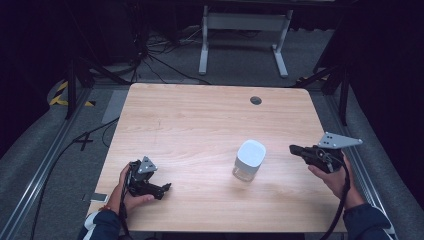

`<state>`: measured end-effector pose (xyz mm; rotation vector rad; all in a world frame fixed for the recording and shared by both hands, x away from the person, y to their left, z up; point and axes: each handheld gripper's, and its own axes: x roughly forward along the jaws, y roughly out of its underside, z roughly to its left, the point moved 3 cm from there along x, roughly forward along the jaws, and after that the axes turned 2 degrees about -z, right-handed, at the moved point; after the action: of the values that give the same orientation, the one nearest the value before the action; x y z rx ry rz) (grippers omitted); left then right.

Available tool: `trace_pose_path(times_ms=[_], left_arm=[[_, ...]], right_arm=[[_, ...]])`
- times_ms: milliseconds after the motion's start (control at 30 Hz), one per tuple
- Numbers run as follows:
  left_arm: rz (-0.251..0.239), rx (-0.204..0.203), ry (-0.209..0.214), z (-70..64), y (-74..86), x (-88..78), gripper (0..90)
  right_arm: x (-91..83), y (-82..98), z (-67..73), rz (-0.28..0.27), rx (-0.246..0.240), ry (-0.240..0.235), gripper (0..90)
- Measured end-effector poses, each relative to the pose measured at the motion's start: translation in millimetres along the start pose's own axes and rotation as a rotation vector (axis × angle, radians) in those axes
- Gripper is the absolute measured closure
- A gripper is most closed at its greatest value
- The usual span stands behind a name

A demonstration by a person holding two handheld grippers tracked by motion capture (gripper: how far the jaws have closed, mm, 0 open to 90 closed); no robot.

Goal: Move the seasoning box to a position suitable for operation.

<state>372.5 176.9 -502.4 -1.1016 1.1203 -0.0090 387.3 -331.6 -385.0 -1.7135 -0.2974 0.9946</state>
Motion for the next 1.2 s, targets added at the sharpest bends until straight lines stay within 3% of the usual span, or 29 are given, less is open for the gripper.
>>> trace_pose_path(times_ms=[167, 300, 400, 833, 1033, 1067, 1200], left_arm=[[-0.001, -0.012, 0.006, -0.9, 0.2, 0.3, 0.3], [-0.002, -0.015, 0.005, -1.3, 0.4, 0.1, 0.4], [-0.004, -0.008, -0.003, -0.9, 0.1, 0.3, 0.5], [-0.006, -0.108, -0.073, -9.6, -3.4, 3.6, 0.7], [-0.025, -0.096, -0.069, -11.4, -2.4, 2.7, 4.0], [-0.033, -0.075, -0.071, -10.7, -2.8, 2.3, 5.7], [-0.053, -0.074, -0.051, -15.1, -1.7, 0.5, 12.3]], right_arm=[[17.9, -32.0, 7.0, -0.050, -0.033, -0.051, 89.3], [32.7, -45.9, 11.6, -0.065, -0.045, -0.090, 89.4], [42.8, -47.5, 16.1, -0.053, -0.053, -0.112, 89.4], [70.3, -46.4, 27.1, -0.013, -0.084, -0.166, 89.4], [79.1, -45.2, 26.6, 0.002, -0.085, -0.164, 89.5], [80.7, -44.9, 26.3, 0.007, -0.082, -0.169, 89.5], [83.3, -45.9, 25.9, 0.010, -0.080, -0.175, 89.6]])
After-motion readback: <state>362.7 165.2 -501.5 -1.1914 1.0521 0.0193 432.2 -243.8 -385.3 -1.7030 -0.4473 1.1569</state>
